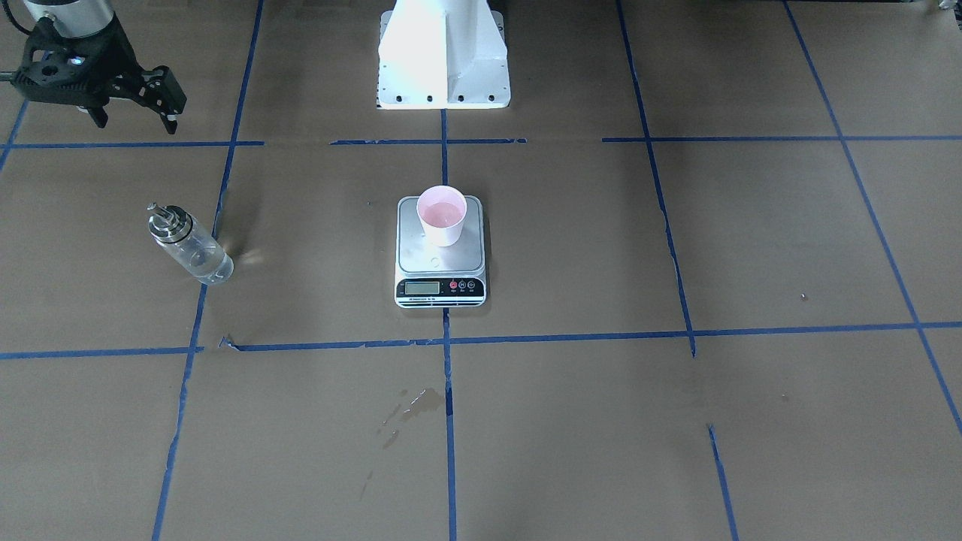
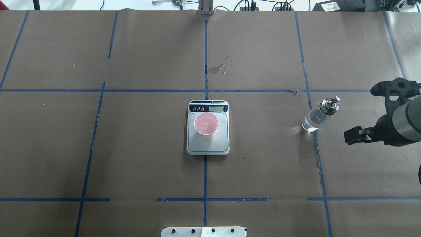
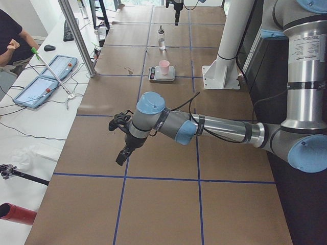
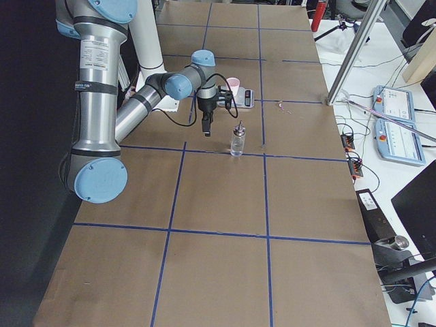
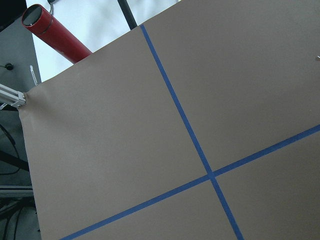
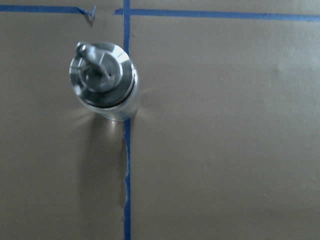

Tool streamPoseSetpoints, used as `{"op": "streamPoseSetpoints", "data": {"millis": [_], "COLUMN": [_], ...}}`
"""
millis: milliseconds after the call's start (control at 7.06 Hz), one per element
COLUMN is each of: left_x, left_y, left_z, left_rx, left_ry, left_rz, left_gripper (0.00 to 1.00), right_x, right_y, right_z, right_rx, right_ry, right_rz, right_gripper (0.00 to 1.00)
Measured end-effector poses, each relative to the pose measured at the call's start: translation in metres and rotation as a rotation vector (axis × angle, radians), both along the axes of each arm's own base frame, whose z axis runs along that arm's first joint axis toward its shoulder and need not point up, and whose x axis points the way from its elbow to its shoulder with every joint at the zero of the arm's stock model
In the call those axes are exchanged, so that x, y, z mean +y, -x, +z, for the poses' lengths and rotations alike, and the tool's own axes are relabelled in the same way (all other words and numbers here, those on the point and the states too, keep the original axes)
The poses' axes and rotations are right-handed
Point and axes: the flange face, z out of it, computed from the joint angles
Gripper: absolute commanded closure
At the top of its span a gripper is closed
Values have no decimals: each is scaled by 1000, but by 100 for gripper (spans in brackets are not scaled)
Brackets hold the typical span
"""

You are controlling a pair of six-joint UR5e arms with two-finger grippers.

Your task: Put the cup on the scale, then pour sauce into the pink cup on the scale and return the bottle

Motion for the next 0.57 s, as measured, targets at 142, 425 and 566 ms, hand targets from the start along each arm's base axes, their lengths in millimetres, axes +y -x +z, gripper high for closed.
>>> {"op": "streamPoseSetpoints", "data": {"millis": [142, 425, 566], "left_x": [0, 1, 2], "left_y": [0, 0, 0], "left_z": [-2, -1, 2], "left_rx": [0, 1, 2], "left_ry": [-3, -1, 4], "left_rz": [0, 0, 2], "left_gripper": [0, 0, 0], "right_x": [-22, -78, -105], "right_y": [-27, -89, -127], "right_z": [0, 38, 71], "right_rx": [40, 55, 13], "right_ry": [-28, -44, -47], "right_rz": [-57, -164, -213], "right_gripper": [0, 0, 0]}}
